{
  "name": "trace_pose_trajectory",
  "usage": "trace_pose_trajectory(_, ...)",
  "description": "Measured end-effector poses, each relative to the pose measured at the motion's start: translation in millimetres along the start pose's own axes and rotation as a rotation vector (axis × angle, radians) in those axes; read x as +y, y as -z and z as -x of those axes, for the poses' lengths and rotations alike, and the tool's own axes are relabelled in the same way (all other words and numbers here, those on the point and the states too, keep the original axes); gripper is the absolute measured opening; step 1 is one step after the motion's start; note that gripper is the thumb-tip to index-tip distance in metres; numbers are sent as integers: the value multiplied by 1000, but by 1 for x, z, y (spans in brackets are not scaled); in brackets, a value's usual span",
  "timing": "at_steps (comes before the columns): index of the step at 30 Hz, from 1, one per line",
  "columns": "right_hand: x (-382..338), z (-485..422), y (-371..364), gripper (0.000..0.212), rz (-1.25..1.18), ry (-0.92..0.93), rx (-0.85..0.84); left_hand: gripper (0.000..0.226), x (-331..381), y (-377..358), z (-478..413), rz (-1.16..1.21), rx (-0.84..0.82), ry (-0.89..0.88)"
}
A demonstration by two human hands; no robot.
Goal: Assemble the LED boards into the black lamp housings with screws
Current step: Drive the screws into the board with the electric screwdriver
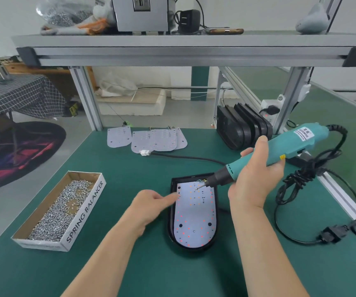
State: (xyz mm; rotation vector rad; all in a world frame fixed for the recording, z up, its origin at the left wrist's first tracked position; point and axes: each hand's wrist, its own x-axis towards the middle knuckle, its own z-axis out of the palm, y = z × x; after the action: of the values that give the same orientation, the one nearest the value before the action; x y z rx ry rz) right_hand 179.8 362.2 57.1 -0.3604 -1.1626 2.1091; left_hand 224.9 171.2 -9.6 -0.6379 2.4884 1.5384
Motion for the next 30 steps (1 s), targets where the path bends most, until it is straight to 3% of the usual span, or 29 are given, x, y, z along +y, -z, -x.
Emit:
trace_pose_trajectory(4, 6, 1, -7, 18, 79, 153, -81, 63, 15, -23, -9, -116, -83, 1)
trace_pose_trajectory(7, 13, -1, -12, 19, 160, 261, -152, 38, 27, -35, -9, 33, -192, 50)
trace_pose_trajectory(9, 19, -1, -15, 22, 207, 304, -202, 52, 29, -39, -6, 107, -233, 65)
trace_pose_trajectory(11, 26, 0, -18, 26, 244, 338, -231, 51, 28, -43, -5, 149, -240, 50)
trace_pose_trajectory(14, 36, 4, -25, 27, 271, 355, -261, 31, 24, -46, -11, 180, -240, 48)
trace_pose_trajectory(18, 46, 8, -29, 29, 304, 363, -312, 21, 22, -47, -13, 203, -242, 41)
trace_pose_trajectory(30, 52, 5, -29, 31, 309, 412, -352, 23, 20, -47, -15, 226, -265, 50)
